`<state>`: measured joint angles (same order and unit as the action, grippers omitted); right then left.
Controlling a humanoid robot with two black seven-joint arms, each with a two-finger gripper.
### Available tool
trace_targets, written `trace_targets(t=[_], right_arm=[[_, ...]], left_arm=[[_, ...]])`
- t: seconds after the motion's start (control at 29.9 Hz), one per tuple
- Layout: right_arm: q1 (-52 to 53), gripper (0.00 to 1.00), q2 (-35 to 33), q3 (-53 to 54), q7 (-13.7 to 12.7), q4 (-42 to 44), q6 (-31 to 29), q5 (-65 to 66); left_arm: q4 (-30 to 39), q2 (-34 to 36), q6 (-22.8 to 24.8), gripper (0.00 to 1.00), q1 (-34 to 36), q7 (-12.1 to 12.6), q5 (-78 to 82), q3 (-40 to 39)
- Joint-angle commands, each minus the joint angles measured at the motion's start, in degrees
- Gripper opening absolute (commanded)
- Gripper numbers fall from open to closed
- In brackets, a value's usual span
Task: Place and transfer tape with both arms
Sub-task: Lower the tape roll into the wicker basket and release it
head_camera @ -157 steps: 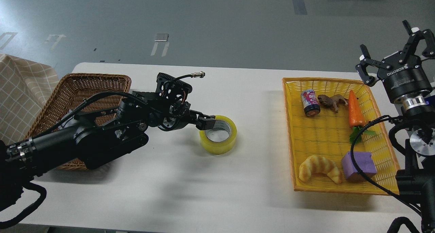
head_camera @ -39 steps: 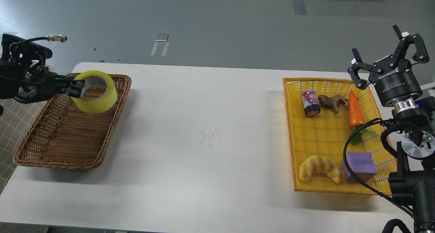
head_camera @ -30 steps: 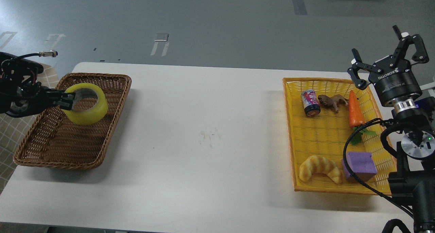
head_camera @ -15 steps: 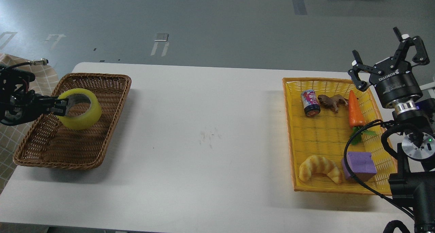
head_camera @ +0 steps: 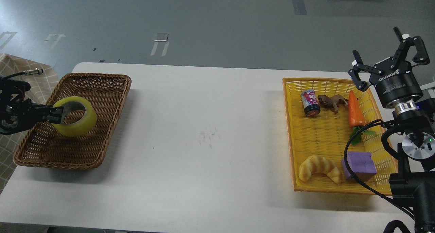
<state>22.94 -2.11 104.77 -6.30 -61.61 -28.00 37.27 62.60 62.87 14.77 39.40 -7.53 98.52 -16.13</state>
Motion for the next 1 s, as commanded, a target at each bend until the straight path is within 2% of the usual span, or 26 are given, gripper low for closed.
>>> trace_targets(t=[0.0, 0.67, 0.74, 0.77, 0.8, 0.87, 0.9, 0.97], right_arm=[[0.0, 1.0, 0.1, 0.0, 0.0, 0.0, 0.0, 0.0], [0.0, 1.0, 0.0, 0.0, 0.0, 0.3, 0.0, 0.0], [0.1, 1.0, 0.1, 0.0, 0.1, 0.3, 0.0, 0.0], [0.1, 1.0, 0.1, 0.0, 0.0, 0.3, 0.0, 0.0], [0.1, 1.0, 0.1, 0.0, 0.0, 0.3, 0.0, 0.0], [0.1, 1.0, 0.1, 0.0, 0.1, 0.3, 0.0, 0.0], [0.1, 1.0, 0.1, 0.0, 0.1, 0.3, 0.0, 0.0], [0.1, 1.0, 0.1, 0.0, 0.0, 0.3, 0.0, 0.0]], left_arm=[[-0.6, -0.7, 0.0, 0.0, -0.4, 0.0, 0.0, 0.1], [-2.1, -2.6, -0.1, 0.0, -1.6, 0.1, -2.8, 0.1], [-2.3, -2.6, 0.0, 0.11, -1.6, 0.1, -2.8, 0.0], [-2.3, -2.6, 0.0, 0.2, -1.6, 0.2, -2.8, 0.1], [-2.4, -2.7, -0.1, 0.33, -1.6, 0.3, -2.8, 0.0], [-2.4, -2.6, 0.0, 0.38, -1.6, 0.3, -2.8, 0.1], [-2.4, -2.6, 0.0, 0.48, -1.6, 0.2, -2.9, 0.1], [-2.4, -2.6, 0.0, 0.6, -1.5, 0.2, -2.9, 0.0]])
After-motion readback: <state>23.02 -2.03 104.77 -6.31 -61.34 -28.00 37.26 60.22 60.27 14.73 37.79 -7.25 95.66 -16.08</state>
